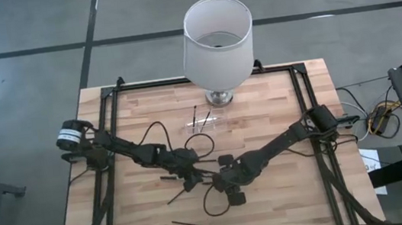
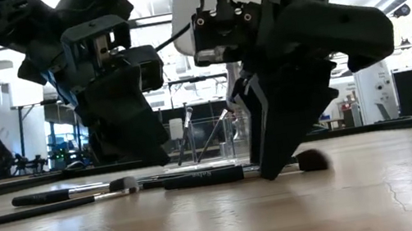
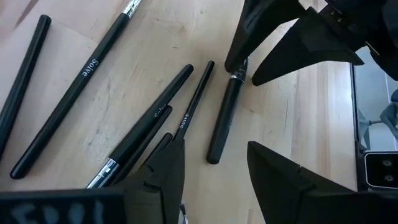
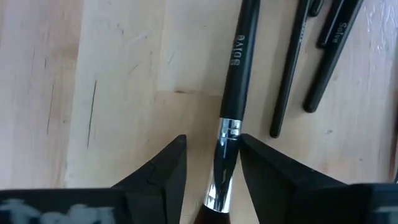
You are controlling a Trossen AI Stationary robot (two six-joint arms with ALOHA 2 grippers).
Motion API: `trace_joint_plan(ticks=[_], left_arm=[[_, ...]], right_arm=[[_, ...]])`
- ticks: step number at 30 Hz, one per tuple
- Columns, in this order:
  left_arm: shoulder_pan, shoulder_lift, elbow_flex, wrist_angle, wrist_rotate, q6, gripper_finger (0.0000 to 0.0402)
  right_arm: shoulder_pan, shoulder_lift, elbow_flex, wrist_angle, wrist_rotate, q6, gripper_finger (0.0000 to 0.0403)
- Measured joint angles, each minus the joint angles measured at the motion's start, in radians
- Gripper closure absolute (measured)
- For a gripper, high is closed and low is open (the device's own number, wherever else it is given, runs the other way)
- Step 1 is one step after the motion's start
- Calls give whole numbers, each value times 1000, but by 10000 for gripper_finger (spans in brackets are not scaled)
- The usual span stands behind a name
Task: Put items in baskets/containers
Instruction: Put the powder brush into the transparent organizer
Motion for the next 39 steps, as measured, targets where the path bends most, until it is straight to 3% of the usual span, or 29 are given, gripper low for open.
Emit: trace_joint_plan(ticks=[5, 8, 13, 20, 30, 39], left_arm=[[-30, 0, 24, 30, 23, 41, 236], [-77, 9, 64, 54, 9, 174, 236], [-130, 94, 129, 34, -127, 411, 236], [-117, 196, 148, 23, -178, 433, 236], [-124, 257, 162, 18, -197, 469, 237], [-132, 304, 179, -6, -223, 451, 278]], right_arm=[[2, 0, 5, -1, 25, 12, 276], [2, 0, 4, 2, 25, 33, 282], [5, 0, 1, 3, 31, 78, 303], [19, 1, 8, -6, 36, 83, 339], [23, 3, 39, -4, 78, 125, 346], [14, 1, 67, -13, 104, 119, 368]])
